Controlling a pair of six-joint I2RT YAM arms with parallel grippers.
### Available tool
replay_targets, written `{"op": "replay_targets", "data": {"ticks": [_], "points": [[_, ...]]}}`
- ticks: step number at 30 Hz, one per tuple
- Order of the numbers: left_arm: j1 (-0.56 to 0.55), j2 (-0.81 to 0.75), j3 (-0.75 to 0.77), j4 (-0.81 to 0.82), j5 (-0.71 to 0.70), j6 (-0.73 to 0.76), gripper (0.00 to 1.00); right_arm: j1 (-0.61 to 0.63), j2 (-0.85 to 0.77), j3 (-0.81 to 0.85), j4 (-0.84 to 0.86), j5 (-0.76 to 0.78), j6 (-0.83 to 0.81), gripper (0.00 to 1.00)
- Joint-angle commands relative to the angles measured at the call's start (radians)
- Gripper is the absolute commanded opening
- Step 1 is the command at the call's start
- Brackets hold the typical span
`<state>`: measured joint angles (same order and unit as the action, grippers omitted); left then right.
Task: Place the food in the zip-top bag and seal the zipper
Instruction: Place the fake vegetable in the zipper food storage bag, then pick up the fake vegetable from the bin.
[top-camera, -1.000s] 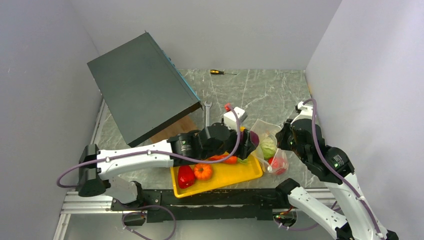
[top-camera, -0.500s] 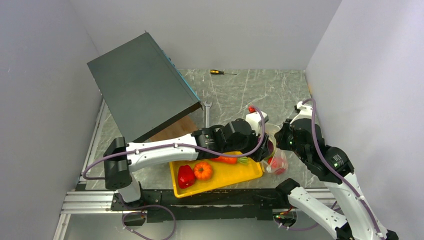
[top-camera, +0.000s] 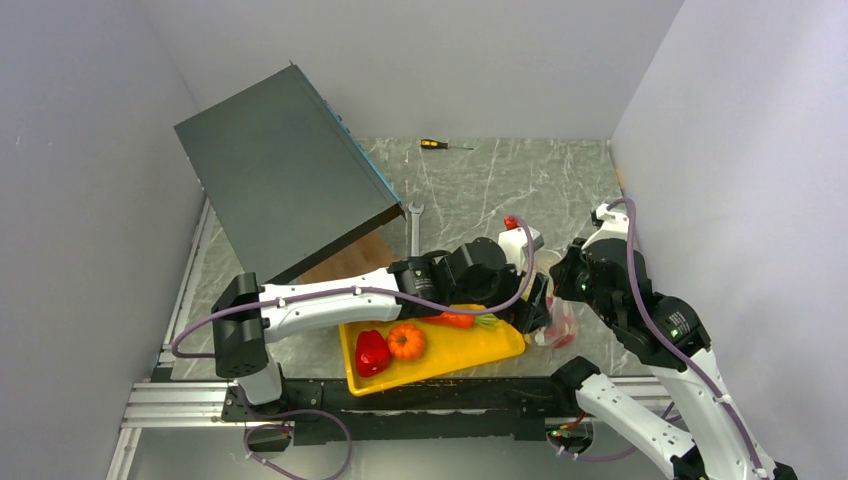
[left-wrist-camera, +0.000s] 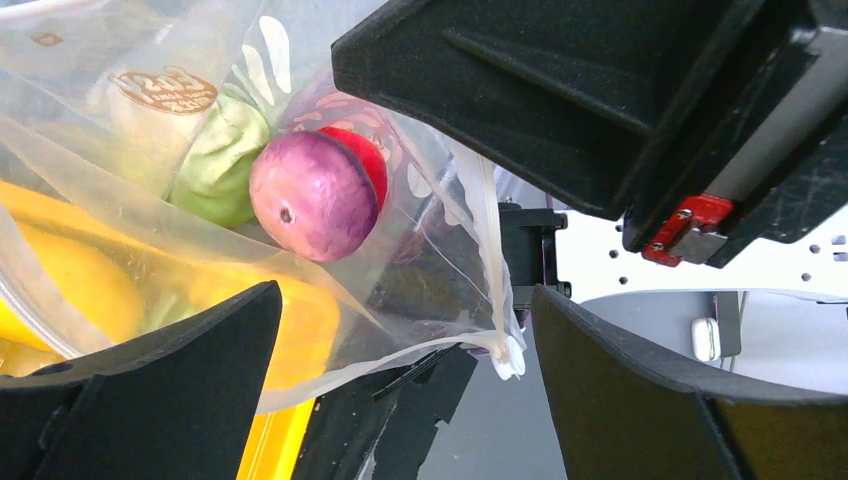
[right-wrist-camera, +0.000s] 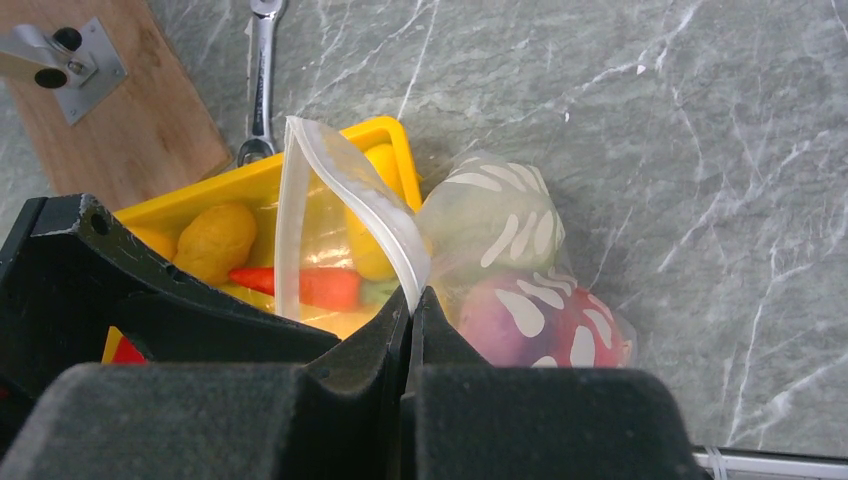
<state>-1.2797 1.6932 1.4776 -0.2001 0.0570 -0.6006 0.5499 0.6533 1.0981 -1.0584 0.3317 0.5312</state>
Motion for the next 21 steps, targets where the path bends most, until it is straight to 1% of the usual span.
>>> {"op": "replay_targets", "data": {"ticks": [1, 5, 8, 11, 16, 21], "points": [[0.003, -0.05, 0.006, 0.025, -0.001, -0.004, 1.0, 0.004, -0.001, 0.024, 0.064, 0.001, 0.002, 0.0], [0.003, -0.105, -0.04, 0.025, -0.043, 0.014, 1.0, 0.003, -0.01, 0.008, 0.076, 0.001, 0.001, 0.0], [0.006, -0.144, -0.053, -0.013, -0.055, 0.026, 1.0, 0.004, -0.001, 0.008, 0.071, 0.0, 0.002, 0.0], [0.005, -0.19, -0.083, -0.036, -0.106, 0.037, 1.0, 0.004, 0.001, 0.008, 0.075, -0.002, 0.003, 0.0], [0.005, -0.272, -0.176, -0.059, -0.171, 0.024, 1.0, 0.003, 0.01, 0.004, 0.08, 0.003, -0.006, 0.0], [0.005, -0.336, -0.307, -0.067, -0.193, -0.014, 1.0, 0.004, 0.004, -0.009, 0.088, -0.002, -0.003, 0.0]]}}
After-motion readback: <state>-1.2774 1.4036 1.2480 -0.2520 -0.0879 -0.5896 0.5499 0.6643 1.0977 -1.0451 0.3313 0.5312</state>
